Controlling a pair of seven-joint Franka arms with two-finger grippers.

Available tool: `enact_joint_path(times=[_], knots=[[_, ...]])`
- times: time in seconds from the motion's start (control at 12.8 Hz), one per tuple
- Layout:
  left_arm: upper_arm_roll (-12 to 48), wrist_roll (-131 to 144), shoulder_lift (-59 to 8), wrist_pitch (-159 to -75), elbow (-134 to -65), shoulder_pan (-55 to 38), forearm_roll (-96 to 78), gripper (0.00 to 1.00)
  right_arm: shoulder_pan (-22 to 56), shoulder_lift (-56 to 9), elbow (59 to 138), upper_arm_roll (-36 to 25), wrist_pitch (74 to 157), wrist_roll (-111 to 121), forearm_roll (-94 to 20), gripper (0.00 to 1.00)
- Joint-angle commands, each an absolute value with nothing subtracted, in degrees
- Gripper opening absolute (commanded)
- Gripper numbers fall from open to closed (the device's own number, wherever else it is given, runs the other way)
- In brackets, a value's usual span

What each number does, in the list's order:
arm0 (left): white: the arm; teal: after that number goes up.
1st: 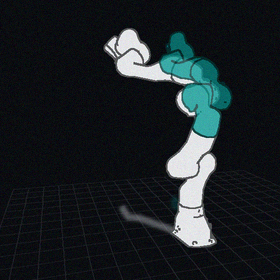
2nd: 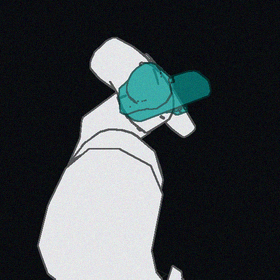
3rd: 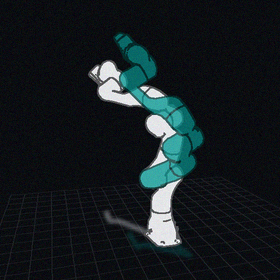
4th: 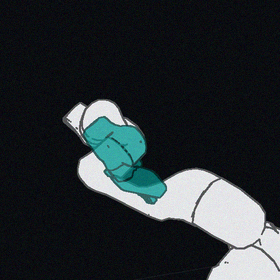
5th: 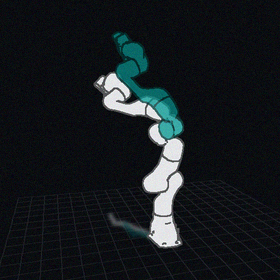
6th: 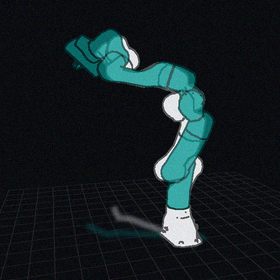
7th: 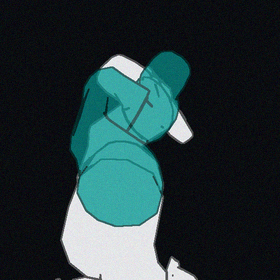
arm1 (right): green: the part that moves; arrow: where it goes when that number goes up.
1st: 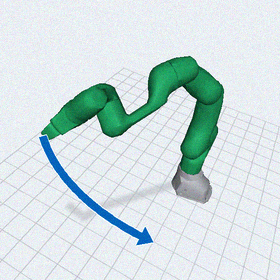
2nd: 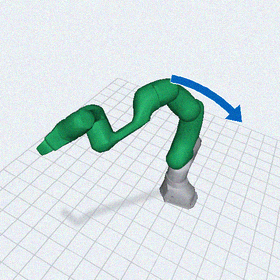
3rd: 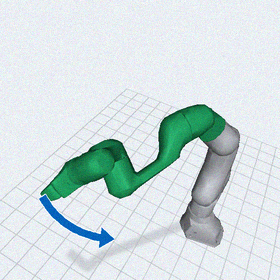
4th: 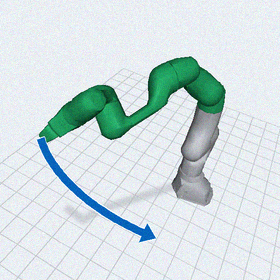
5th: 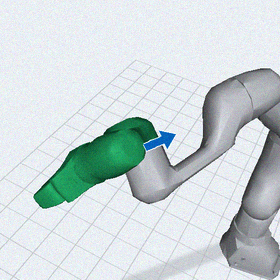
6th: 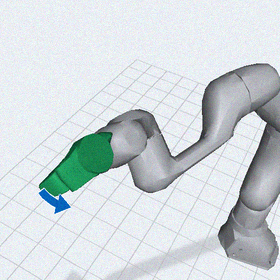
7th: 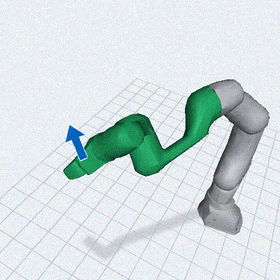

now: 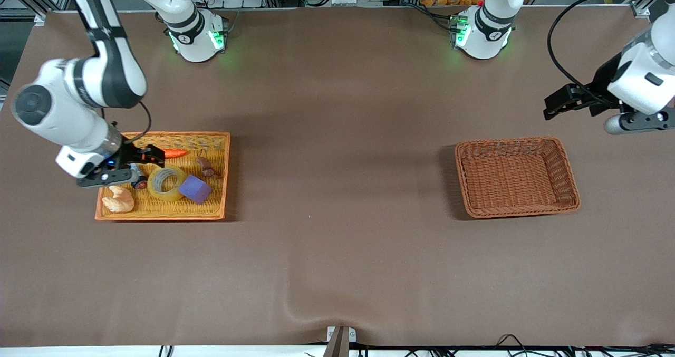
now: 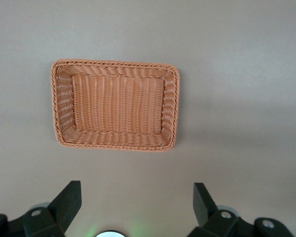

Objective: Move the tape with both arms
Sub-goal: 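Reach the right gripper down to the yellow tape roll in the tray, then close the right gripper on the tape roll's rim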

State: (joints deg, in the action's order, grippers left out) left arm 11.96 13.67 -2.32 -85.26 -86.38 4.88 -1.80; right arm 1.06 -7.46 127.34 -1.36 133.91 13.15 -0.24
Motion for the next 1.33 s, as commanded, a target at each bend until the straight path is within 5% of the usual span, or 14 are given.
enact_joint_path(times=[0.0, 0.63, 0.7, 0.78, 0.94, 1.25], knots=[[12.2, 13.2, -2.3, -84.6, -85.6, 5.0, -2.5, 1.00, 0.5, -11.4, 129.3, -1.1, 137.0, 18.7, -0.4, 1.00], [12.8, 13.0, -2.0, -84.6, -85.6, 4.7, 1.7, 1.00, 3.2, -20.4, 129.2, -1.0, 144.1, 33.4, -0.4, 1.00], [12.8, 13.0, -1.9, -84.6, -85.6, 4.7, 1.7, 1.00, 3.1, -20.8, 129.2, -1.0, 144.8, 35.1, -0.4, 0.78], [12.9, 13.1, -1.9, -84.6, -85.5, 4.6, 1.8, 1.00, 2.8, -20.8, 129.1, -1.0, 144.8, 36.1, -0.4, 0.42], [14.0, 13.1, -1.8, -84.6, -85.2, 4.7, 1.8, 1.00, 2.5, -20.7, 128.6, -1.0, 144.1, 36.1, -0.4, 0.00], [14.2, 12.7, -1.8, -84.6, -84.9, 5.0, 1.6, 1.00, 2.7, -16.8, 125.2, -1.0, 136.2, 36.0, -0.4, 0.00]])
